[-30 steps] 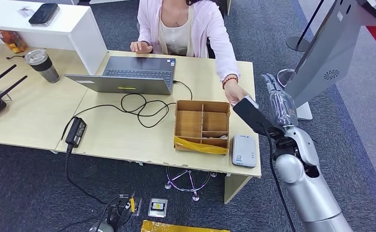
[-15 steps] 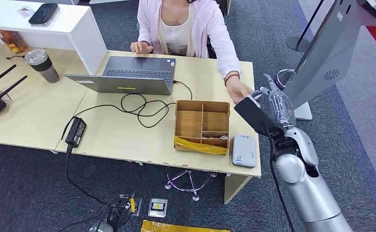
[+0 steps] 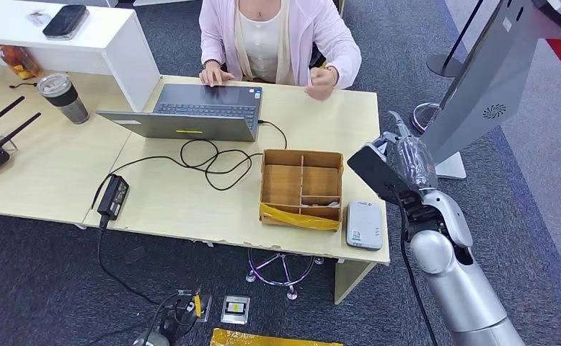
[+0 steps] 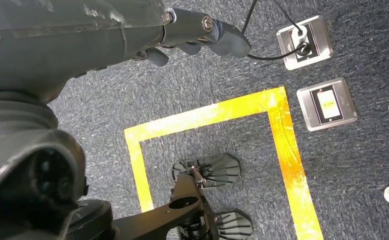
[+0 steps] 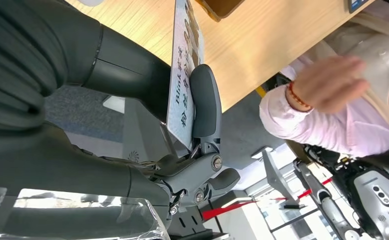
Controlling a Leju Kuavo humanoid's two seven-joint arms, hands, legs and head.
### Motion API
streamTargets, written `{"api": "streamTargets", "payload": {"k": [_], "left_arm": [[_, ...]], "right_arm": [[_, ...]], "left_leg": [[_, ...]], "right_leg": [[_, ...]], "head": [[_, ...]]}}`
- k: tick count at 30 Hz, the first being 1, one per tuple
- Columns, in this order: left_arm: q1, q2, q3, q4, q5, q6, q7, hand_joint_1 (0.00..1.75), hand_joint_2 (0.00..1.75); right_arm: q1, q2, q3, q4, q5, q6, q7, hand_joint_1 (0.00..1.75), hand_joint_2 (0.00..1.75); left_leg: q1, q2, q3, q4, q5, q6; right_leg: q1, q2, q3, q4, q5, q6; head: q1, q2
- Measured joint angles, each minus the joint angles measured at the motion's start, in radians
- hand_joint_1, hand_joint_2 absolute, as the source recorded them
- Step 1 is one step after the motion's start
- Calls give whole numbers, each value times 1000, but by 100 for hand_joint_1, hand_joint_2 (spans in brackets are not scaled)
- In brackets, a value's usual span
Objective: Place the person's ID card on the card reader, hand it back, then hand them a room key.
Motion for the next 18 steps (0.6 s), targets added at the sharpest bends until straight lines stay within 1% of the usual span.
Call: {"api": "streamTargets", "payload": {"k": [4, 10, 18], "left_arm": [[1, 0, 0, 0, 6, 0, -1, 0, 0], [5, 1, 1, 0, 9, 0, -4, 0, 0], [16, 4, 5, 0, 14, 3, -9, 0, 0]], "right_arm": [[0, -2, 2, 6, -8, -7, -9, 175, 175], [4, -15, 12, 74, -8, -60, -41, 175, 175], [43, -21, 22, 127, -44, -62, -53, 175, 175]], "left_leg": [[0, 0, 0, 0, 0, 0], [0, 0, 0, 0, 0, 0], [0, 0, 0, 0, 0, 0]], "right_leg": [[0, 0, 0, 0, 0, 0], [0, 0, 0, 0, 0, 0], [0, 0, 0, 0, 0, 0]], "head": [[0, 0], [0, 0], [0, 0]]}}
